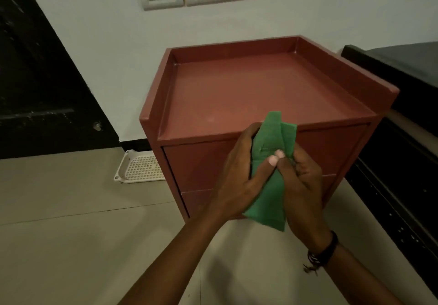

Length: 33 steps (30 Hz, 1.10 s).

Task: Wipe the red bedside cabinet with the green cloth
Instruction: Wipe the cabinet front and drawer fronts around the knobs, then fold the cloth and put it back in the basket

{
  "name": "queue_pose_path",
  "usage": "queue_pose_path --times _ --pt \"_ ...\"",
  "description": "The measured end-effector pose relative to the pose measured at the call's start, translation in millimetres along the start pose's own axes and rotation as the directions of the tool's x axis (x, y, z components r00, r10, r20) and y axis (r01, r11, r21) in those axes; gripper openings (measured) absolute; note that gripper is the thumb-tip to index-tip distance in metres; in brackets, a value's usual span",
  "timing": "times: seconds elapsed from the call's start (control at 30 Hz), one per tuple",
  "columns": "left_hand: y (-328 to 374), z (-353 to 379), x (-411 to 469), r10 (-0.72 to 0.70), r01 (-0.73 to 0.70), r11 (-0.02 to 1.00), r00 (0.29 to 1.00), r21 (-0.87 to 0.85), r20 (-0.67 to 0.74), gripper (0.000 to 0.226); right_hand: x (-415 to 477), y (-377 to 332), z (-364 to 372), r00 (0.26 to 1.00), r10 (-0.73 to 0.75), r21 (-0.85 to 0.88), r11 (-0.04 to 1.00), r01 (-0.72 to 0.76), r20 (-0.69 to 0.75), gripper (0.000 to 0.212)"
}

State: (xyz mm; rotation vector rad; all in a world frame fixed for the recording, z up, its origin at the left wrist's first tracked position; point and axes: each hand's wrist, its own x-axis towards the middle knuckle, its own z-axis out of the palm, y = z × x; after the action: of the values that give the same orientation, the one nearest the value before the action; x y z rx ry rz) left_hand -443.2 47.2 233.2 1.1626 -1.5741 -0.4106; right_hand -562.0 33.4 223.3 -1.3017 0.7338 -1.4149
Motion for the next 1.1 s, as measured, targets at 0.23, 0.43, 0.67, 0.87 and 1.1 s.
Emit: queue_pose_path --times 0.23,0.43,0.67,0.87,1.1 --pt "59 -16 52 -0.274 0.212 0.932 0.944 -0.295 -0.185 0.058 57 -96 10 0.897 0.369 0.214 0.881 -0.421 0.245 0.03" --pt "131 -62 118 -0.469 0.337 0.792 0.87 -0.509 -0.153 0.054 109 -197 39 0.806 0.507 0.235 0.78 -0.58 0.305 0.032" --pt "239 -157 228 -0.461 0.26 0.726 0.871 -0.637 -0.17 0.066 187 -330 94 0.801 0.515 0.251 0.768 -0.59 0.305 0.034" --pt "314 -221 295 -0.53 0.313 0.658 0.839 -0.685 -0.125 0.065 248 -424 139 0.798 0.511 0.165 0.799 -0.578 0.318 0.032" --pt "391 -287 366 -0.543 0.297 0.7 0.812 -0.649 -0.214 0.063 311 -521 179 0.704 0.443 0.15 0.779 -0.609 0.556 0.042"
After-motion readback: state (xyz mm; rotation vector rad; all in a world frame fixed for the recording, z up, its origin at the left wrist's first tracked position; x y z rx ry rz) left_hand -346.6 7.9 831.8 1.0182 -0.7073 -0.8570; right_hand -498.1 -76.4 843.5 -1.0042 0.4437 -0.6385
